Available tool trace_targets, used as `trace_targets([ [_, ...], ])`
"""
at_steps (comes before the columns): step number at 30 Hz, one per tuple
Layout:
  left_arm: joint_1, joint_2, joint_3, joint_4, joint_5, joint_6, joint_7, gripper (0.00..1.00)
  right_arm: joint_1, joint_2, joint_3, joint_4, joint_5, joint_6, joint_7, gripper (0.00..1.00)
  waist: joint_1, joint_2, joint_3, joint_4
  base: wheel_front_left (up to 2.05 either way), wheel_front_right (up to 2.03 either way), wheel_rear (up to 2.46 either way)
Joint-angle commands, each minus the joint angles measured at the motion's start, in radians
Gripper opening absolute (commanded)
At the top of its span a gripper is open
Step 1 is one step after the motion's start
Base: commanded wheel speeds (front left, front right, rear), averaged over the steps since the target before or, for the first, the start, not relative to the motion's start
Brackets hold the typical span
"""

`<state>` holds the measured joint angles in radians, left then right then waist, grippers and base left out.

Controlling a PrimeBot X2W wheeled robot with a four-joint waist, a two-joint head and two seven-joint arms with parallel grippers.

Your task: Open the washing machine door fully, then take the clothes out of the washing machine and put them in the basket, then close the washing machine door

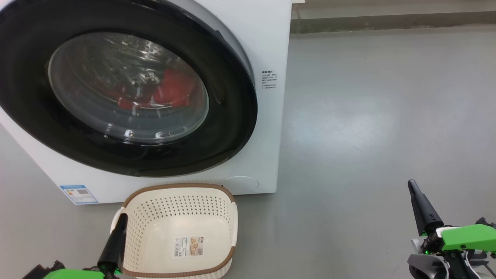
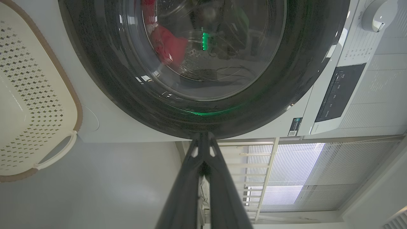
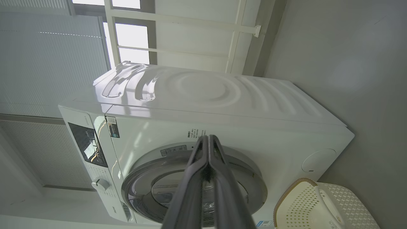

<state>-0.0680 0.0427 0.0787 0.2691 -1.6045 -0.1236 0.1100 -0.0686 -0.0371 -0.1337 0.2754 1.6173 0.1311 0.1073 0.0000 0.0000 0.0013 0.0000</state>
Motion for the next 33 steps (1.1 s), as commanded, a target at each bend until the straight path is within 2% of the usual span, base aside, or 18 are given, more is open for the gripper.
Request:
trace_targets([
  [1, -0.045, 0.008, 0.036, -0.020, -0.004, -0.007, 0.004, 0.00, -0.044, -0.013, 0.019, -0.027, -0.009, 0.000, 0.006, 0.00, 0.0000, 0.0000, 0.000, 0.000, 0.00, 0.00, 0.00],
  [3, -0.045, 0.008, 0.036, -0.020, -0.004, -0.007, 0.004, 0.00, -0.044, -0.013, 0.019, -0.027, -0.009, 0.000, 0.006, 0.00, 0.0000, 0.0000, 0.000, 0.000, 0.00, 0.00, 0.00],
  [4, 0.000, 0.000, 0.000, 0.000, 0.000, 0.000, 0.000, 1.00, 0.000, 0.000, 0.000, 0.000, 0.000, 0.000, 0.000, 1.00, 0.0000, 0.0000, 0.000, 0.000, 0.00, 0.00, 0.00],
  [5, 0.003, 0.000, -0.002, 0.004, 0.001, 0.000, -0.001, 0.00, 0.002, 0.002, 0.001, 0.005, 0.001, 0.000, -0.001, 0.00, 0.0000, 0.0000, 0.000, 0.000, 0.00, 0.00, 0.00],
  [6, 0.008, -0.001, -0.005, 0.015, 0.001, 0.001, -0.001, 0.00, 0.007, 0.006, 0.001, 0.017, 0.001, 0.000, -0.001, 0.00, 0.0000, 0.0000, 0.000, 0.000, 0.00, 0.00, 0.00],
  [7, 0.026, -0.005, -0.010, 0.039, 0.001, 0.001, -0.001, 1.00, 0.027, 0.016, 0.005, 0.042, 0.001, 0.000, -0.002, 1.00, 0.0001, 0.0000, 0.000, 0.000, 0.00, 0.00, 0.00],
  [15, 0.041, -0.008, -0.015, 0.037, 0.021, 0.001, -0.021, 1.00, 0.044, 0.018, 0.024, 0.048, -0.006, 0.000, -0.021, 1.00, 0.0019, 0.0000, 0.000, 0.002, 0.00, 0.00, 0.00],
  [16, 0.048, -0.006, -0.017, 0.015, 0.095, 0.000, -0.045, 1.00, 0.048, 0.004, 0.047, 0.039, -0.051, 0.000, -0.045, 1.00, 0.0001, 0.0000, 0.003, 0.005, 0.00, 0.00, 0.00],
  [17, 0.049, -0.005, -0.015, 0.007, 0.137, 0.000, -0.054, 1.00, 0.049, 0.000, 0.054, 0.038, -0.080, 0.000, -0.054, 1.00, 0.0001, 0.0000, 0.004, 0.006, 0.00, 0.00, 0.00],
  [33, 0.058, -0.004, -0.019, -0.051, 0.398, 0.004, -0.101, 1.00, 0.050, -0.011, 0.089, 0.029, -0.249, 0.000, -0.101, 1.00, 0.0001, 0.0000, 0.011, 0.012, 0.00, 0.00, 0.00],
])
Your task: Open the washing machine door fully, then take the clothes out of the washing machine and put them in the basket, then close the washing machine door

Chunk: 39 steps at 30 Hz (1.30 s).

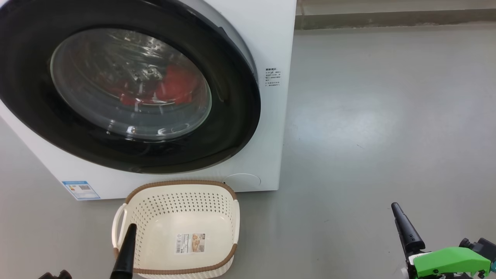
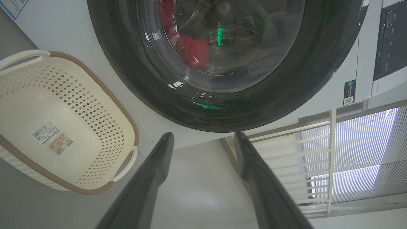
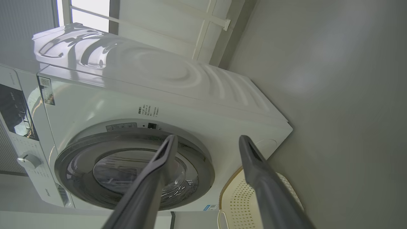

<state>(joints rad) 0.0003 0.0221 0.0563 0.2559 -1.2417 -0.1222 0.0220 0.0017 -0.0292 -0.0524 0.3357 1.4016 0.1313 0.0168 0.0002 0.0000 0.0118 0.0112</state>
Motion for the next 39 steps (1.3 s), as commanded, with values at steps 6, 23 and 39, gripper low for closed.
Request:
trace_targets([
  [6, -0.005, 0.017, -0.005, -0.054, 0.109, 0.004, -0.028, 1.00, -0.019, -0.026, 0.020, -0.034, -0.107, 0.000, -0.025, 1.00, -0.0001, 0.0000, 0.000, 0.002, 0.00, 0.00, 0.00],
  [23, 0.012, 0.022, -0.038, -0.099, 0.361, 0.038, -0.078, 1.00, -0.012, -0.031, 0.039, -0.050, -0.332, 0.000, -0.075, 1.00, -0.0001, 0.0000, 0.001, 0.003, 0.00, 0.00, 0.00],
  [39, 0.029, 0.034, -0.072, -0.141, 0.563, 0.068, -0.126, 1.00, -0.005, -0.041, 0.064, -0.071, -0.497, 0.000, -0.122, 1.00, -0.0001, 0.0000, 0.003, 0.002, 0.00, 0.00, 0.00],
])
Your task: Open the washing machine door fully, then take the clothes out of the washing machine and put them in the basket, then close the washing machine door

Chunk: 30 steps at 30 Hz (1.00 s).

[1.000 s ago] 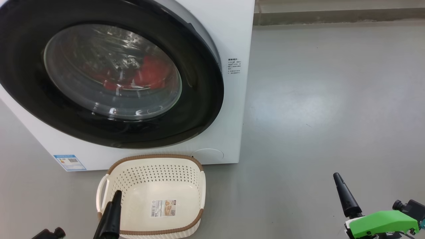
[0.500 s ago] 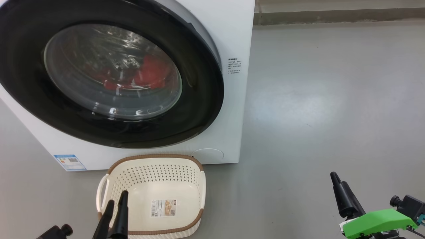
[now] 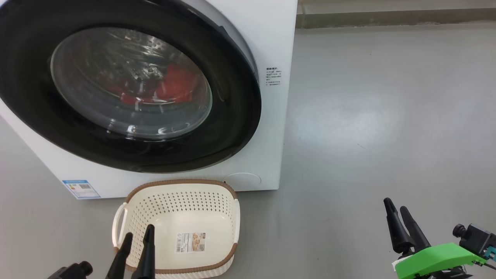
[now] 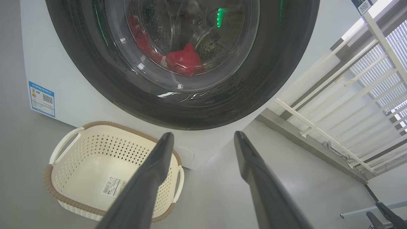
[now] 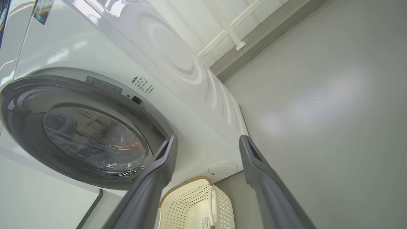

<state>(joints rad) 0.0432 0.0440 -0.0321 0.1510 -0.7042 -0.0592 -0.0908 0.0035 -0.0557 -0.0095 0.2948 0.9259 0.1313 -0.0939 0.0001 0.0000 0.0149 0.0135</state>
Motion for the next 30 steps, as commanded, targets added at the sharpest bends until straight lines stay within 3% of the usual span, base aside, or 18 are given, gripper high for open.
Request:
trace_targets([
  [1, -0.014, 0.012, 0.015, -0.039, 0.037, 0.006, -0.016, 1.00, -0.006, -0.015, 0.022, -0.031, -0.032, 0.000, -0.014, 1.00, -0.0001, 0.0000, 0.001, 0.000, 0.00, 0.00, 0.00],
  [30, 0.010, 0.017, -0.012, -0.101, 0.381, 0.034, -0.102, 1.00, 0.007, -0.026, 0.039, -0.058, -0.315, 0.000, -0.100, 1.00, -0.0001, 0.0000, 0.018, 0.006, 0.00, 0.00, 0.00],
])
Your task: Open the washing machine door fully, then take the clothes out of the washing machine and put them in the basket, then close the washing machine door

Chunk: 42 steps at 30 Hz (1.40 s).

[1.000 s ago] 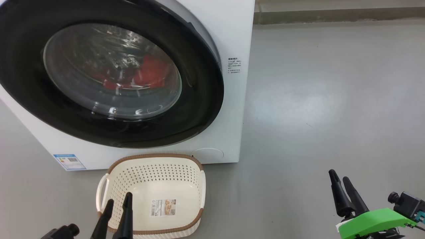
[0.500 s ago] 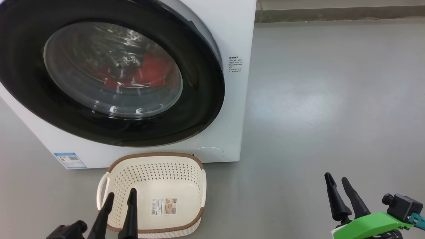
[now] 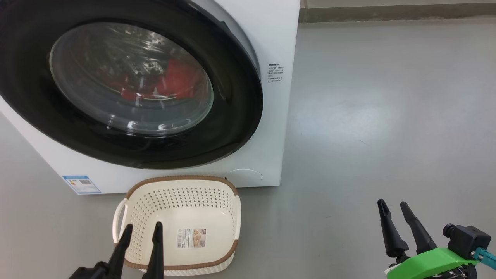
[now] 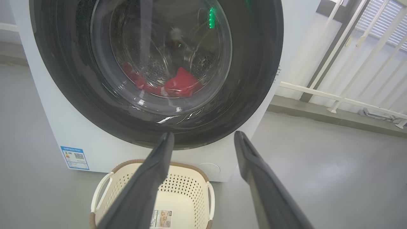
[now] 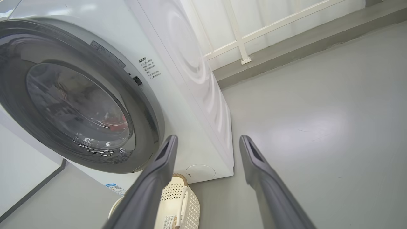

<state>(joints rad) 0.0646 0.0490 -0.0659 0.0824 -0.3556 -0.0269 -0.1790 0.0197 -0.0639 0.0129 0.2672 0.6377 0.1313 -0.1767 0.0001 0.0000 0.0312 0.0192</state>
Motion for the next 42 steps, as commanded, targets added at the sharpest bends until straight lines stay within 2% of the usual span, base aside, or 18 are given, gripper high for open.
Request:
trace_targets([
  [1, -0.012, 0.012, 0.022, -0.032, 0.044, 0.001, -0.017, 1.00, -0.008, -0.018, 0.015, -0.031, -0.037, 0.000, -0.020, 1.00, 0.0000, 0.0000, 0.002, 0.000, 0.00, 0.00, 0.00],
  [24, 0.006, 0.003, 0.050, 0.020, 0.246, -0.011, -0.082, 1.00, 0.044, -0.013, -0.039, -0.062, -0.256, -0.001, -0.085, 1.00, 0.0000, 0.0000, 0.000, 0.007, 0.00, 0.00, 0.00],
  [42, -0.004, 0.001, 0.058, 0.048, 0.222, -0.027, -0.083, 1.00, 0.041, -0.002, -0.039, -0.063, -0.247, -0.001, -0.085, 0.98, 0.0000, 0.0000, 0.006, 0.009, 0.00, 0.00, 0.00],
])
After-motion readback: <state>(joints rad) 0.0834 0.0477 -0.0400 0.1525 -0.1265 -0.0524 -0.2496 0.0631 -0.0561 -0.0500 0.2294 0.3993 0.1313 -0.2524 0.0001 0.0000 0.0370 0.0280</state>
